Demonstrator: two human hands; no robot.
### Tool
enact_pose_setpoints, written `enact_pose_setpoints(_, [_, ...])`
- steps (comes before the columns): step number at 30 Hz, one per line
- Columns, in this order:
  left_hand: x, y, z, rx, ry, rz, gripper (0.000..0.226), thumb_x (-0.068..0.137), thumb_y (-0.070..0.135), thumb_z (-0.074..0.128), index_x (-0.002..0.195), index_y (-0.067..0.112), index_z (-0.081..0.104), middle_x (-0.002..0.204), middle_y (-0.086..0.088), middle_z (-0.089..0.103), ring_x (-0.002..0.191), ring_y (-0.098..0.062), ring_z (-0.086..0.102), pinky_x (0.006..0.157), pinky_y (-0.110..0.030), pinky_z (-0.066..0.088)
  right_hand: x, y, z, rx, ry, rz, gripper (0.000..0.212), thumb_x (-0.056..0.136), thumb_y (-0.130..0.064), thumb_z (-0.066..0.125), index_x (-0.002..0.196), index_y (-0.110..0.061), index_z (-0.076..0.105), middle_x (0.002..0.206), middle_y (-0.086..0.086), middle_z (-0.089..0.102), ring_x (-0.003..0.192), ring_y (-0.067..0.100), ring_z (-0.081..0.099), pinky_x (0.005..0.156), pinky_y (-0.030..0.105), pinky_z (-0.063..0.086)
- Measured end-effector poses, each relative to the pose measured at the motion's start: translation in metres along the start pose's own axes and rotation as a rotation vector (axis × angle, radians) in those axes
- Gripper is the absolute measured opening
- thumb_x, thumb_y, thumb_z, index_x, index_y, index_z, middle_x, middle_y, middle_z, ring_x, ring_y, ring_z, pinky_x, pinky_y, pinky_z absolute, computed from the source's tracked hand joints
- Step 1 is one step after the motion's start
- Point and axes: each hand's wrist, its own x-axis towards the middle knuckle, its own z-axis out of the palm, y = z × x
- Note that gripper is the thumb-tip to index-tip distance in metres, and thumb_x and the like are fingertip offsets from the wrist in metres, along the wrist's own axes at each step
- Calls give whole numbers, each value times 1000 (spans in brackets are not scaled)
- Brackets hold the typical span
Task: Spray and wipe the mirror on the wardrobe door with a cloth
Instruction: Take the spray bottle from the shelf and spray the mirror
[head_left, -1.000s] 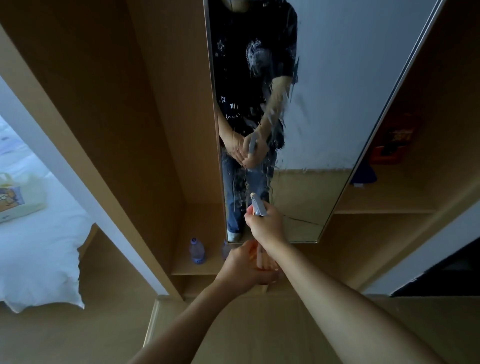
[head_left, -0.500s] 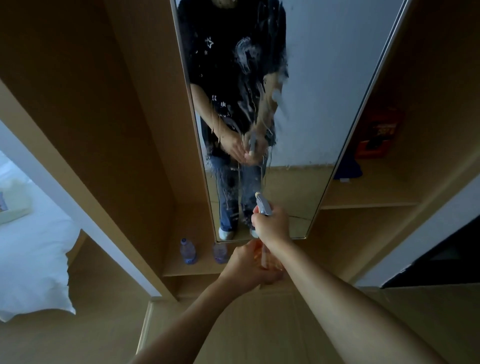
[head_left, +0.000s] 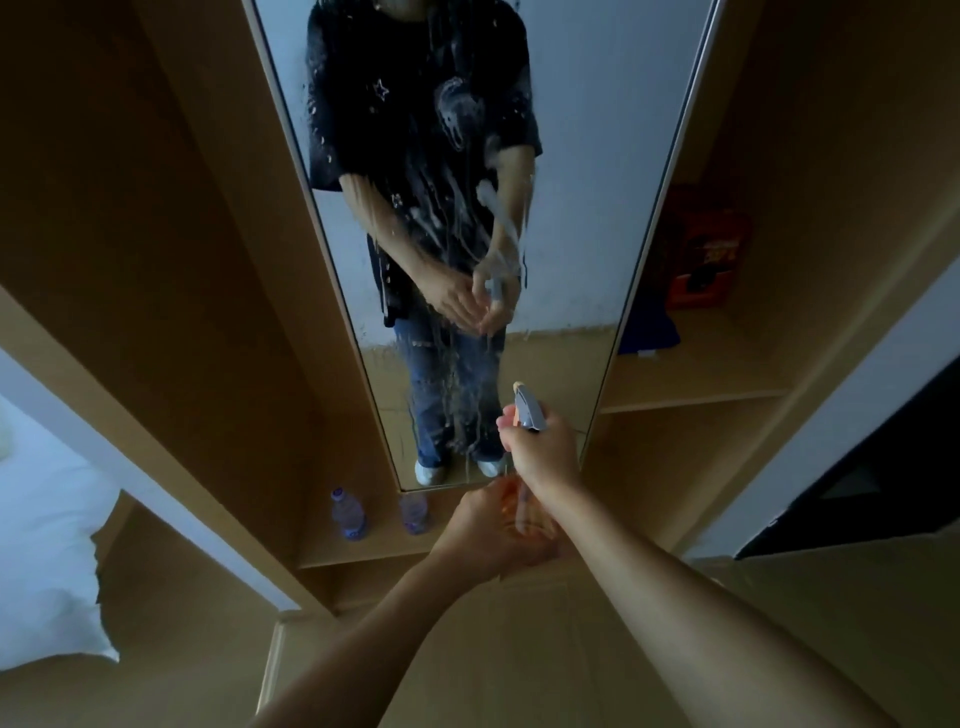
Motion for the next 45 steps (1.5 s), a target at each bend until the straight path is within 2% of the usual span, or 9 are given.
enact_pose_setpoints(8, [0, 21, 18, 11, -2, 44, 52, 63, 29, 87, 107, 24, 59, 85, 8, 68, 73, -2, 65, 57, -13, 49, 3, -2, -21, -95, 14, 12, 16, 81, 0, 57, 70, -12, 55, 66, 4, 53, 59, 15, 48, 51, 21, 38])
enact_pose_setpoints(13, [1, 24, 25, 25, -32, 25, 50, 63, 32, 87, 104, 23, 60, 82, 11, 66, 68, 4, 63, 55, -10, 45, 5, 3, -29, -73, 49, 55, 14, 84, -1, 56, 72, -9, 57, 71, 9, 56, 64, 19, 54, 51, 21, 41])
enact_pose_setpoints(17, [3, 27, 32, 28, -55, 15, 54, 62, 36, 88, 105, 22, 60, 85, 9, 69, 71, 1, 65, 56, -11, 46, 5, 7, -41, -19, 77, 96, 14, 82, -2, 62, 79, -15, 60, 69, 1, 57, 59, 13, 53, 45, 15, 39])
enact_pose_setpoints(23, [10, 42, 45, 41, -90, 29, 56, 63, 33, 88, 111, 22, 60, 89, 13, 66, 72, 10, 60, 56, -6, 43, 6, 13, -62, 58, 79, 89, 10, 88, -11, 64, 94, -19, 65, 83, 2, 64, 67, 10, 57, 53, 15, 40])
enact_pose_setpoints(30, [15, 51, 55, 79, -88, 47, 61, 60, 38, 87, 112, 26, 59, 90, 15, 66, 78, 4, 61, 59, -8, 44, 9, 13, -79, 17, 105, 74, 14, 82, 1, 59, 76, -12, 57, 73, 8, 55, 61, 16, 49, 40, 9, 34])
enact_pose_setpoints(35, [19, 52, 62, 41, -136, 26, 59, 62, 29, 89, 111, 22, 57, 86, 10, 67, 72, -1, 64, 56, -11, 46, 13, 16, -83, -12, 133, 85, 16, 86, -2, 57, 72, -10, 57, 72, 11, 57, 64, 20, 53, 48, 19, 39])
enact_pose_setpoints(37, [21, 53, 64, 50, -141, 29, 63, 61, 32, 89, 114, 22, 57, 89, 10, 67, 74, -2, 64, 55, -11, 45, 13, 18, -86, 3, 147, 87, 15, 85, -2, 58, 73, -11, 58, 73, 10, 59, 65, 19, 55, 50, 18, 41])
enact_pose_setpoints(40, [23, 51, 66, 74, -136, 32, 68, 61, 34, 90, 119, 21, 56, 95, 9, 66, 75, -1, 63, 54, -9, 45, 14, 22, -89, 60, 131, 100, 13, 84, -2, 62, 78, -13, 60, 73, 3, 59, 63, 13, 54, 45, 9, 39])
enact_pose_setpoints(45, [28, 38, 72, 88, -146, 6, 70, 60, 37, 89, 120, 21, 57, 95, 10, 66, 78, -2, 65, 56, -11, 47, 17, 37, -86, 94, 87, 158, 11, 88, -10, 64, 98, -12, 67, 82, -1, 62, 67, 6, 55, 47, 7, 39])
